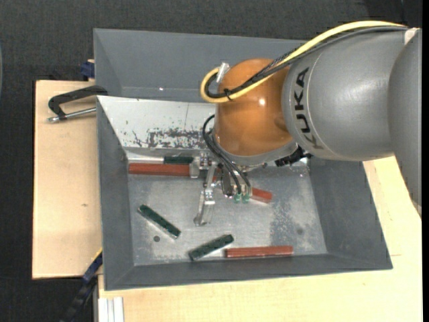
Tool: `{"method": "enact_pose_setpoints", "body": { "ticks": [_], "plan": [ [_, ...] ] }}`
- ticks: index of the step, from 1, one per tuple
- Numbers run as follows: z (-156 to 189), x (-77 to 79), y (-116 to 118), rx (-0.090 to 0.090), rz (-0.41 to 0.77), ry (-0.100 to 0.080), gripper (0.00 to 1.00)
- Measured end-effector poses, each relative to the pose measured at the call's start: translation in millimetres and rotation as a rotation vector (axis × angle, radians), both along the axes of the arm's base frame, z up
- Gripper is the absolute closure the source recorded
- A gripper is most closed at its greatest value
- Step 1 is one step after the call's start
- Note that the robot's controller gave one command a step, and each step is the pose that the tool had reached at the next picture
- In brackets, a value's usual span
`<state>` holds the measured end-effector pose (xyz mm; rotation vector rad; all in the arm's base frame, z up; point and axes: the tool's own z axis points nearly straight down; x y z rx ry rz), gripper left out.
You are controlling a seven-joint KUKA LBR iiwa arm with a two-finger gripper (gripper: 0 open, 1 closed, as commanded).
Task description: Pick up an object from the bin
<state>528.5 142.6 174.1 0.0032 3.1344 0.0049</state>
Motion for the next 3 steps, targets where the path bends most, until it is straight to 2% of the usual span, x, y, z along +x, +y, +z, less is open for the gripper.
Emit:
{"method": "enact_pose_setpoints", "body": {
  "ticks": [1,2,3],
  "plan": [
    [-38,27.9,-12,0.000,-0.100,0.004,0.00],
    [-61,22.1,9,-0.003,-0.069,0.003,0.00],
    [-56,9.9,56,-0.002,0.205,0.004,0.00]
  ]
}}
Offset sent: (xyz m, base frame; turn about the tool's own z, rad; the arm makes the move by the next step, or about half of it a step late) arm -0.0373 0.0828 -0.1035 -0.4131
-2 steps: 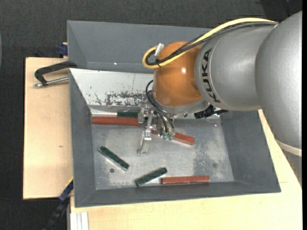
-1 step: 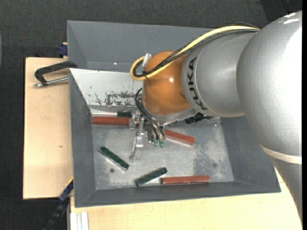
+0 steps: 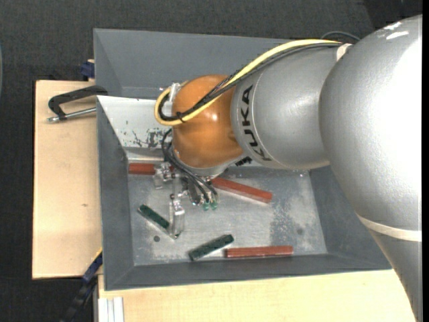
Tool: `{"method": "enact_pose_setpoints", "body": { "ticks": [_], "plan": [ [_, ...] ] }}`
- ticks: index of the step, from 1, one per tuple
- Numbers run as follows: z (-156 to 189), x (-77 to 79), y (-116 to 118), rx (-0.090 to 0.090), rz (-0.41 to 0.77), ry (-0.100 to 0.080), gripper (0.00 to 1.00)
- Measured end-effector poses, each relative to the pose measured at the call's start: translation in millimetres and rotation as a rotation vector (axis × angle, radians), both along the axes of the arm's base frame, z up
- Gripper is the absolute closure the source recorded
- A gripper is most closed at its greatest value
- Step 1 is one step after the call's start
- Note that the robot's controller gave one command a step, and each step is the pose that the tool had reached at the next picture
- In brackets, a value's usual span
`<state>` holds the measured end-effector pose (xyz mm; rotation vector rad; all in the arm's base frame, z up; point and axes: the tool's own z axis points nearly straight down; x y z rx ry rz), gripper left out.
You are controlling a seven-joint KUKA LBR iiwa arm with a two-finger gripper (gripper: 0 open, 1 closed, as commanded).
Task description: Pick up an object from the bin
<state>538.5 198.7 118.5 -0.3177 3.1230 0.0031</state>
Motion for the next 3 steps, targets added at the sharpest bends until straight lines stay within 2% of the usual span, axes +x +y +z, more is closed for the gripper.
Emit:
{"method": "enact_pose_setpoints", "body": {
  "ticks": [1,2,3],
  "plan": [
    [-5,-17.9,9,0.004,-0.030,0.000,0.00],
    [-45,18.8,-9,-0.001,0.032,-0.003,1.00],
    [-45,18.9,-9,-0.001,0.032,-0.003,1.00]
  ]
}}
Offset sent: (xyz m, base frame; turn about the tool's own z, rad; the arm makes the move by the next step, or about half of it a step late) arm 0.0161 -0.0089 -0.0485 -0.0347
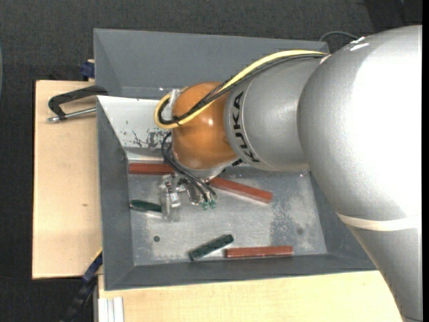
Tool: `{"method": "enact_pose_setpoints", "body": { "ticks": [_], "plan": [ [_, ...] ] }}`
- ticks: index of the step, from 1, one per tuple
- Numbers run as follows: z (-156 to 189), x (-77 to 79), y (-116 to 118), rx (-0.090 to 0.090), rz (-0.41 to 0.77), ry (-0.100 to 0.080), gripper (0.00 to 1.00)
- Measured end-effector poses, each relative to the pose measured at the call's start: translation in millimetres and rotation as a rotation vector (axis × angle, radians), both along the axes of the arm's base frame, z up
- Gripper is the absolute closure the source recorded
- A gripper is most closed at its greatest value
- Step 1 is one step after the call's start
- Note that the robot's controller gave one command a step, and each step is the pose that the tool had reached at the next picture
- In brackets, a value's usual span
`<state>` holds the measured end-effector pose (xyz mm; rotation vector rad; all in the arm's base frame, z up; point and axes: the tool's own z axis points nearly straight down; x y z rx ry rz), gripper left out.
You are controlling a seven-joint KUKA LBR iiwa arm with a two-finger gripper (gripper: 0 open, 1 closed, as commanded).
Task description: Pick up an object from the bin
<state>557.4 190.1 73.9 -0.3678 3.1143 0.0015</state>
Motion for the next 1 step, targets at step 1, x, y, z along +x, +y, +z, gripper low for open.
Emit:
{"method": "enact_pose_setpoints", "body": {
  "ticks": [1],
  "plan": [
    [44.4,23.5,3.8,0.000,0.032,0.004,1.00]
  ]
}}
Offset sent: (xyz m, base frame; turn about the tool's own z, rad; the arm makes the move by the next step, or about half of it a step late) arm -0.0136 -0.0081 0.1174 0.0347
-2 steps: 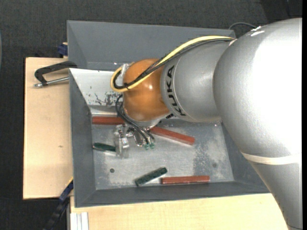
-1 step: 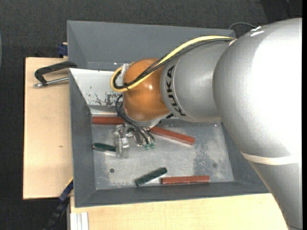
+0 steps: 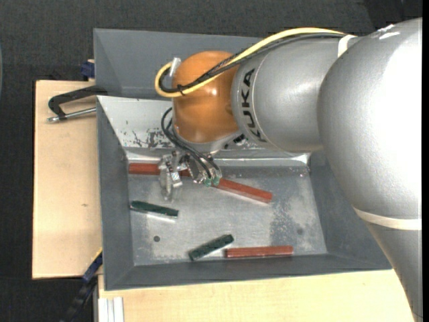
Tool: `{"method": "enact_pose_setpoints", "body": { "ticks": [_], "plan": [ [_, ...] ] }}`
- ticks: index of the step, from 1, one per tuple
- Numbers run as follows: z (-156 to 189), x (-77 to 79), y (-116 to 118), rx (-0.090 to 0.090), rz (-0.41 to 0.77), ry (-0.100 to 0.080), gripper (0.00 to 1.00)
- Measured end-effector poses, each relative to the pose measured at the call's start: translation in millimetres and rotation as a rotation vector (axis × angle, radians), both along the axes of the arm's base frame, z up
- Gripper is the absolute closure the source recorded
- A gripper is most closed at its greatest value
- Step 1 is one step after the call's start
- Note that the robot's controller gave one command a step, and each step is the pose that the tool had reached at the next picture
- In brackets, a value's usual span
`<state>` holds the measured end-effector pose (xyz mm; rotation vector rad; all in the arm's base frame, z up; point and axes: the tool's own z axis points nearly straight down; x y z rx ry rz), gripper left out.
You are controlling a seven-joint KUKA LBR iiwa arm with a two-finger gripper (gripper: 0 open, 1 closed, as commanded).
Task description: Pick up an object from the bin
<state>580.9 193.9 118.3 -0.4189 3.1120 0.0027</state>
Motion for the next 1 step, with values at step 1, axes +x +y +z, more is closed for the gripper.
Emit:
{"method": "enact_pose_setpoints", "body": {
  "ticks": [1],
  "plan": [
    [74.3,-36.3,-10.7,0.000,-0.067,0.000,0.00]
  ]
}}
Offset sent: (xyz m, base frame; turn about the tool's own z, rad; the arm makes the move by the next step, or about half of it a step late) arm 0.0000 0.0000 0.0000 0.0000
